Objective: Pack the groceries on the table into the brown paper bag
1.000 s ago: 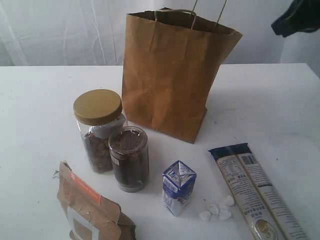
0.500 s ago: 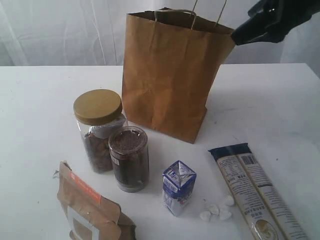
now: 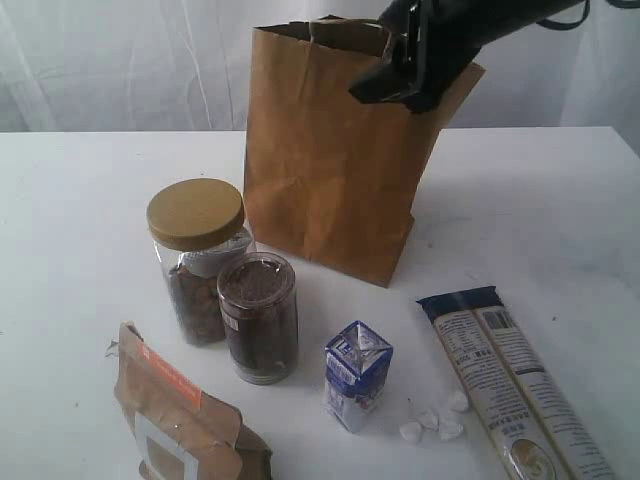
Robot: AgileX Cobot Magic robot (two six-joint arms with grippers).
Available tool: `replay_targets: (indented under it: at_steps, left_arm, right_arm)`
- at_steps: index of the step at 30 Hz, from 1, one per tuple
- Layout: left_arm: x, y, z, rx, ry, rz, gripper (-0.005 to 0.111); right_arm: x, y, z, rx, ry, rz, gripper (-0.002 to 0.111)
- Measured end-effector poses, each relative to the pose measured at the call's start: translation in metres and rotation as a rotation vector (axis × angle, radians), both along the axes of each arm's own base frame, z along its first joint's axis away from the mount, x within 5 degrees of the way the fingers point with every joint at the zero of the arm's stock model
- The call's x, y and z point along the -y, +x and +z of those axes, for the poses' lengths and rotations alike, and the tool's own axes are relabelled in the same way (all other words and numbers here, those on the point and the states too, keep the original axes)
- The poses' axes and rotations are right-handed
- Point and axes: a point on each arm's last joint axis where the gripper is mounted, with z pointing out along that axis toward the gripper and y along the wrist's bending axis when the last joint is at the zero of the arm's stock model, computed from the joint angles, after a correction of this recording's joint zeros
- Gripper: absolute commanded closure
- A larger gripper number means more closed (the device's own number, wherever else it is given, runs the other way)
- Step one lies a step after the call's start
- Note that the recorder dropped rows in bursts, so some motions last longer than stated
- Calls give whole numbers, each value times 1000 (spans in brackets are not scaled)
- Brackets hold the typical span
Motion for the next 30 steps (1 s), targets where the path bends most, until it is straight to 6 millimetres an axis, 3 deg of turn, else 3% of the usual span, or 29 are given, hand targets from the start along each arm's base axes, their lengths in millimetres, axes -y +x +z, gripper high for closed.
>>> replay_targets:
  at_steps: [8,12,17,24,30]
  left_arm:
    - [0,0,1,12,1,-1,107]
    - [0,1,2,26,2,-2,107]
    - [0,1,3,31,3,-2,107]
    - [0,1,3,33,3,-2,107]
    - [0,1,3,33,3,-2,107]
  right_arm:
    - [0,13,-1,72,22,-83,32]
    - [-3,22,-17,37,12,-86,36]
    - [-8,29,-36,-42,9,-67,56]
    - [-10,20,-33,-131,48,-49,108]
    - [-10,3,-31,-239,21,34,108]
